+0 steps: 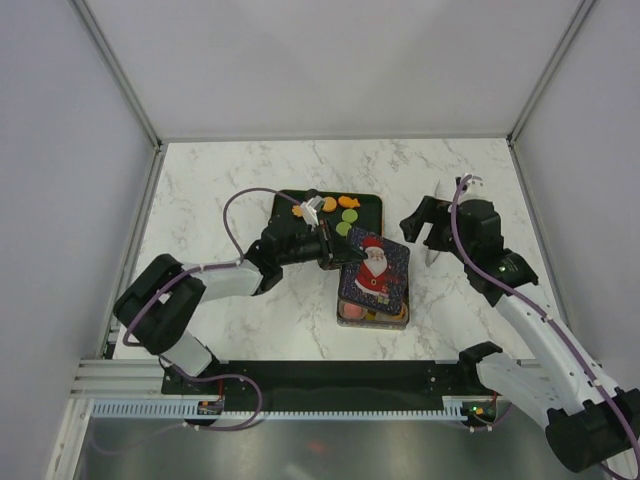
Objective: Pack the cookies
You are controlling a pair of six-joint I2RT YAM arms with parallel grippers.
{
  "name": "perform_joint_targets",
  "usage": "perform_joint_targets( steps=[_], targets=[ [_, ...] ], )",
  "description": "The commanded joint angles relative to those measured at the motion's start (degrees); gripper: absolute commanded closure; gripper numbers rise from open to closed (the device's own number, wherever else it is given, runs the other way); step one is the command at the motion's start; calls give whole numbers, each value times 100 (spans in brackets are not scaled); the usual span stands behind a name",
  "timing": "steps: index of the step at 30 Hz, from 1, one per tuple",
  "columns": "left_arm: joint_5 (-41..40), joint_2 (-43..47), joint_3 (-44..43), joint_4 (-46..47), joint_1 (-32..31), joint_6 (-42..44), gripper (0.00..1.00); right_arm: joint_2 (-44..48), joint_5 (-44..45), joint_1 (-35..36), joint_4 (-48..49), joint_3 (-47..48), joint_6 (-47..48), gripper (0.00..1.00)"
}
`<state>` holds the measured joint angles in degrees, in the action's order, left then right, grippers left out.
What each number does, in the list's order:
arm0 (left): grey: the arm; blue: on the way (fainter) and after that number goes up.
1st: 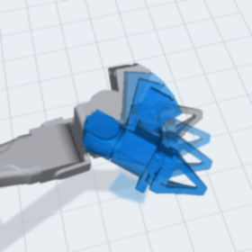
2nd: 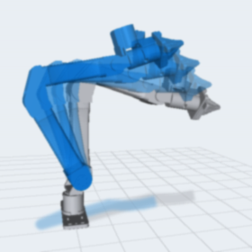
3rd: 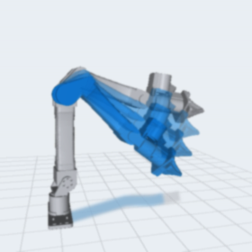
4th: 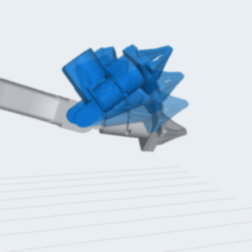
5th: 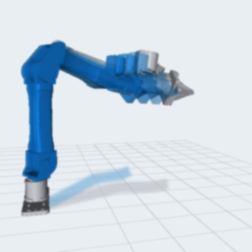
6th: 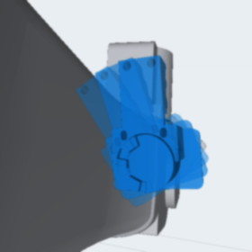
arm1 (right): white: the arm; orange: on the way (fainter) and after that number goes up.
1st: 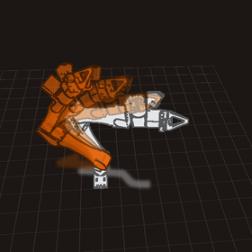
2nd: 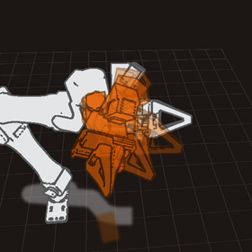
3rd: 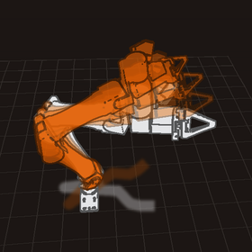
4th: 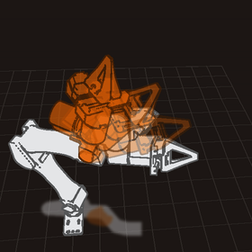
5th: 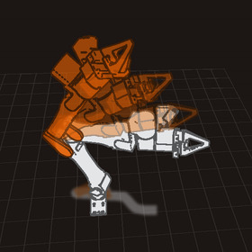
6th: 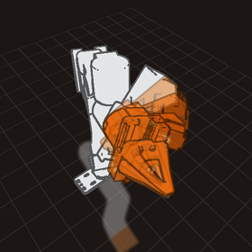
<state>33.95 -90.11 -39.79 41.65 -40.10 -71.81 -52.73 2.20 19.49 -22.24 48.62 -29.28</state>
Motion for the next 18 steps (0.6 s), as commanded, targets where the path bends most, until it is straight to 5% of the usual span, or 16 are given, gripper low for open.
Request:
perform_joint_targets(
  steps=[1, 18],
  targets=[
    [147, -77, 6, 1633, 11, -755, 96, 245, -105, -24, 238, -291, -34, 5],
    [-381, -1334, 393, 3402, -191, -1608, 83, 957, -132, -6, 887, -1820, -464, 2]
  ],
)
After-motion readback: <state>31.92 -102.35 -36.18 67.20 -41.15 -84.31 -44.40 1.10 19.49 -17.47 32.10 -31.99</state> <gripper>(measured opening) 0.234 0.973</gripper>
